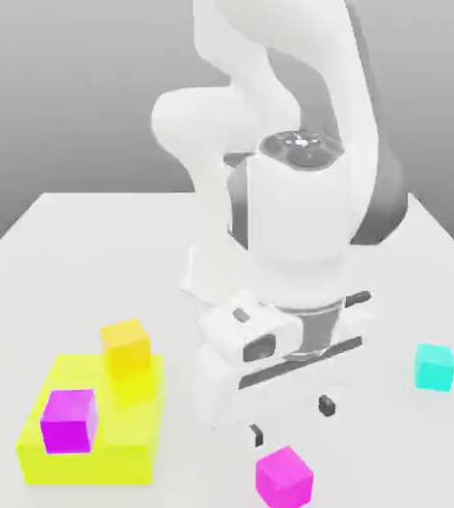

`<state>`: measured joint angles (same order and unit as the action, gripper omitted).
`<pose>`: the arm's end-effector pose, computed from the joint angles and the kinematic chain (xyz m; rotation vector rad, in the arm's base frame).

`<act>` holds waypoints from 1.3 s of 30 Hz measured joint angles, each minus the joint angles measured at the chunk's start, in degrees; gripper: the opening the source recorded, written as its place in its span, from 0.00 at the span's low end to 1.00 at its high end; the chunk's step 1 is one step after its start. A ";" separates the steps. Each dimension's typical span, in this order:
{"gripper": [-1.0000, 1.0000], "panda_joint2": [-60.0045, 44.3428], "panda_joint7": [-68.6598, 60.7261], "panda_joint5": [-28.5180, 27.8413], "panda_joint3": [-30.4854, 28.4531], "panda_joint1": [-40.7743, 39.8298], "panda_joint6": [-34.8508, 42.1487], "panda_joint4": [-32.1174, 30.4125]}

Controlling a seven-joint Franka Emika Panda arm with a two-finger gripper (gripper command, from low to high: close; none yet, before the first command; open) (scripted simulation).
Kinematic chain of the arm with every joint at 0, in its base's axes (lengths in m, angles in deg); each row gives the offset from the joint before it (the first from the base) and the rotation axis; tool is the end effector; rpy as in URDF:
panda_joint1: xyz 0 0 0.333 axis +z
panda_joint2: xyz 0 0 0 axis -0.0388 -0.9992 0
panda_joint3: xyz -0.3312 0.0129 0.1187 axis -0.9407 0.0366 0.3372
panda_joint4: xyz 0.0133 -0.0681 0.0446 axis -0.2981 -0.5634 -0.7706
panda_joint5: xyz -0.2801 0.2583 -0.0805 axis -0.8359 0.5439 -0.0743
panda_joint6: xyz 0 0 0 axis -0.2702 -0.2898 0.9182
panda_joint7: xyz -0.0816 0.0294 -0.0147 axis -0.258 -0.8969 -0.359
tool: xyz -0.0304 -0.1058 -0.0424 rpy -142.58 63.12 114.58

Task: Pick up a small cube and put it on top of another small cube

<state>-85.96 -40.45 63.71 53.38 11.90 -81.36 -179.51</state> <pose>0.4861 0.0681 0.2165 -3.1098 0.4131 -0.0155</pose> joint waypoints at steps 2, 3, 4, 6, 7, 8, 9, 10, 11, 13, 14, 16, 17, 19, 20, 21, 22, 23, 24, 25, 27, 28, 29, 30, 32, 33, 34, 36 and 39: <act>0.50 -4.15 -0.27 0.03 0.14 -0.05 -3.08 0.63; 0.50 -6.24 -0.39 0.13 0.25 -0.13 -4.70 1.01; 0.50 -8.31 -0.49 0.25 0.40 -0.25 -6.33 1.41; 0.00 -9.41 -0.54 0.32 0.48 -0.31 -7.20 1.63; 0.00 -9.41 -0.53 0.31 0.48 -0.31 -7.19 1.63; 0.00 -9.41 -0.51 0.28 0.49 -0.31 -7.17 1.63; 0.00 -9.41 -0.48 0.26 0.49 -0.30 -7.14 1.63; 0.00 -9.41 -0.46 0.23 0.50 -0.30 -7.12 1.63; 0.00 -9.96 -0.47 0.24 0.55 -0.36 -7.57 1.74; 0.00 -7.78 -0.36 0.06 0.41 -0.27 -5.84 1.29; 0.00 -6.03 -0.30 -0.05 0.34 -0.22 -4.47 0.93; 0.00 -2.11 -0.11 -0.28 0.19 -0.12 -1.33 0.13; 0.00 -0.08 -0.13 -0.39 0.12 -0.27 0.19 -0.36; 0.00 4.02 -1.78 -0.42 -0.91 -1.70 2.50 -2.16; 0.00 6.07 -2.73 -0.49 -1.60 -2.49 3.55 -3.17; 0.00 8.12 -3.67 -0.63 -2.34 -3.28 4.57 -4.20; 0.00 10.16 -4.57 -0.85 -3.11 -4.34 5.57 -5.25; 0.00 12.22 -5.42 -1.15 -3.84 -6.07 6.56 -6.30; 0.00 14.26 -6.23 -1.52 -4.34 -7.18 7.54 -7.36; 0.00 16.31 -7.01 -1.93 -5.06 -8.26 8.52 -8.42; 0.00 20.40 -8.49 -2.87 -6.14 -10.27 10.45 -10.56; 0.00 22.44 -9.19 -3.42 -6.70 -10.98 11.42 -11.62; 0.00 24.49 -9.85 -4.01 -7.33 -11.80 12.39 -12.69; 0.00 26.54 -10.47 -4.65 -8.00 -12.71 13.35 -13.76; 0.00 30.65 -11.65 -6.02 -9.32 -14.70 15.27 -15.90; 0.00 32.70 -12.22 -6.73 -9.94 -15.77 16.23 -16.97; 0.00 34.76 -12.77 -7.46 -10.54 -16.86 17.18 -18.03; 0.00 38.84 -13.87 -8.93 -11.65 -19.15 19.06 -20.18; 0.00 37.12 -14.85 -9.32 -12.71 -20.04 15.32 -22.19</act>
<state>-48.84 -55.29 54.39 40.68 -8.14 -66.04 -201.70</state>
